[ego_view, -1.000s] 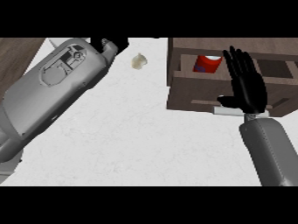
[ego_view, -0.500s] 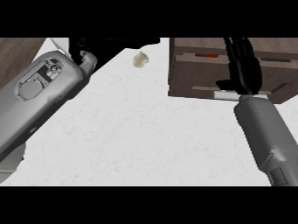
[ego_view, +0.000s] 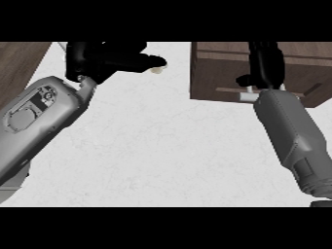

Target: Pick up the can, place it into the drawer and close the drawer

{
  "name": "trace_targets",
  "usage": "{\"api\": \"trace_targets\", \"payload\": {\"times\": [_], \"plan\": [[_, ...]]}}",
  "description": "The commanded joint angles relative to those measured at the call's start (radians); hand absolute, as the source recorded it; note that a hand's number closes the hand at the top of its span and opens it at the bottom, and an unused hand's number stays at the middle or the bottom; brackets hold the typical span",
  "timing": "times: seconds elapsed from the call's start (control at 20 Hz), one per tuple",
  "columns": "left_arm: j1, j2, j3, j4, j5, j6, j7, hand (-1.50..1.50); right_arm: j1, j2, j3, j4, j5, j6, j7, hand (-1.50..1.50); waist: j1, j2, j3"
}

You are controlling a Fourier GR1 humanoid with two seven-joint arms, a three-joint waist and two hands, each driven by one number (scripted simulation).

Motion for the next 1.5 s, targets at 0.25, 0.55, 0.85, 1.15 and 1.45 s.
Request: {"api": "trace_targets", "payload": {"times": [0.25,0.55,0.85,1.15,1.45], "plan": [[0.049,0.01,-0.008,-0.106,-0.035,0.024,0.038,-1.5,-0.147,0.006,-0.038,0.164,-0.001,-0.029,0.005,-1.5,0.023,0.018,0.005],[0.18,0.029,0.011,-0.153,-0.038,0.001,-0.042,-1.5,-0.191,-0.015,-0.073,0.189,-0.038,0.001,-0.06,-1.5,0.024,0.02,0.004],[0.157,0.042,0.033,-0.137,-0.04,-0.008,-0.017,-1.5,-0.212,0.063,-0.198,0.155,-0.2,0.032,-0.183,-1.5,0.009,0.017,0.006],[0.233,0.043,0.022,-0.175,-0.058,-0.001,-0.047,-1.5,-0.259,0.06,-0.305,0.133,-0.332,0.143,-0.293,-1.5,-0.006,0.006,0.004],[0.257,0.06,0.041,-0.204,-0.064,0.016,-0.029,-1.5,-0.259,0.09,-0.456,0.112,-0.518,0.248,-0.377,-1.5,-0.025,-0.001,0.004]]}}
